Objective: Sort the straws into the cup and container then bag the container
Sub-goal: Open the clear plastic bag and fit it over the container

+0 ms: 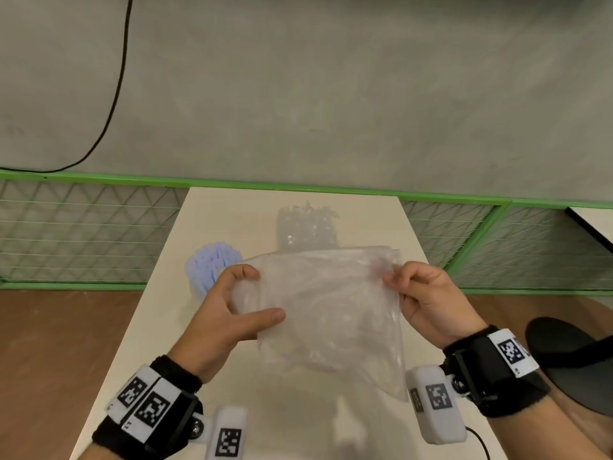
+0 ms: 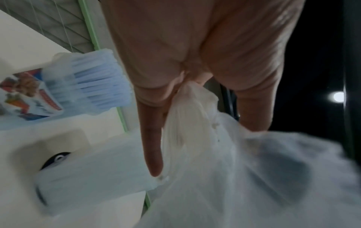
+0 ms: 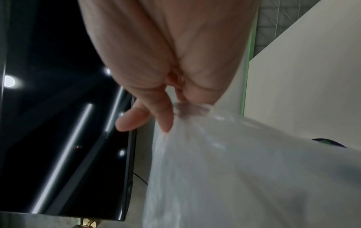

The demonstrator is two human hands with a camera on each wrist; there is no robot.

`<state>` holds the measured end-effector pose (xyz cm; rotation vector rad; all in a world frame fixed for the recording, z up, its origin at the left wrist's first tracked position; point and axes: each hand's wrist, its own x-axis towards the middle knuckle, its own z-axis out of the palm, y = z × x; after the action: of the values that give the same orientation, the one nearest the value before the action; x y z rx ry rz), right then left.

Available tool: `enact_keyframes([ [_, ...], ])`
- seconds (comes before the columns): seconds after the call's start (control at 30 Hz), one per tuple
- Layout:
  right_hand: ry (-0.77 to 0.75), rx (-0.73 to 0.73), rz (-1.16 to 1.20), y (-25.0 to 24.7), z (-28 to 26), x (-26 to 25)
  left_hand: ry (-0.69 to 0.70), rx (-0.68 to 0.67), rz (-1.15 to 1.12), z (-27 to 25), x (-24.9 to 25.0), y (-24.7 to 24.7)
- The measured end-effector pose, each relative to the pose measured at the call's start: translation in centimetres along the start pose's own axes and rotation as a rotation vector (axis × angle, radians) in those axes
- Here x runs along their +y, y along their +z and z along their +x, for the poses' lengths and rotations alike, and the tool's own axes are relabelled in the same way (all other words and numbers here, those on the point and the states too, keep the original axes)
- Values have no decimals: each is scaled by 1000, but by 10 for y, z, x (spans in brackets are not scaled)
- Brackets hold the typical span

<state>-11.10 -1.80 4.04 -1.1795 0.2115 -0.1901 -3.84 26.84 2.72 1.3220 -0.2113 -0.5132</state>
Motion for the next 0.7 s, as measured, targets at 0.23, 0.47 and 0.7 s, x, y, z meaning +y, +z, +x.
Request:
enact_keyframes([
  [0.23, 108, -50, 68, 16, -13, -4, -210, -256, 115, 0, -10, 16],
  [0.47, -33, -153, -750, 14, -23, -10, -90, -170, 114, 13, -9, 29],
  [0.7, -187, -89, -983, 27, -26, -6, -55, -213, 105, 10, -4, 36],
])
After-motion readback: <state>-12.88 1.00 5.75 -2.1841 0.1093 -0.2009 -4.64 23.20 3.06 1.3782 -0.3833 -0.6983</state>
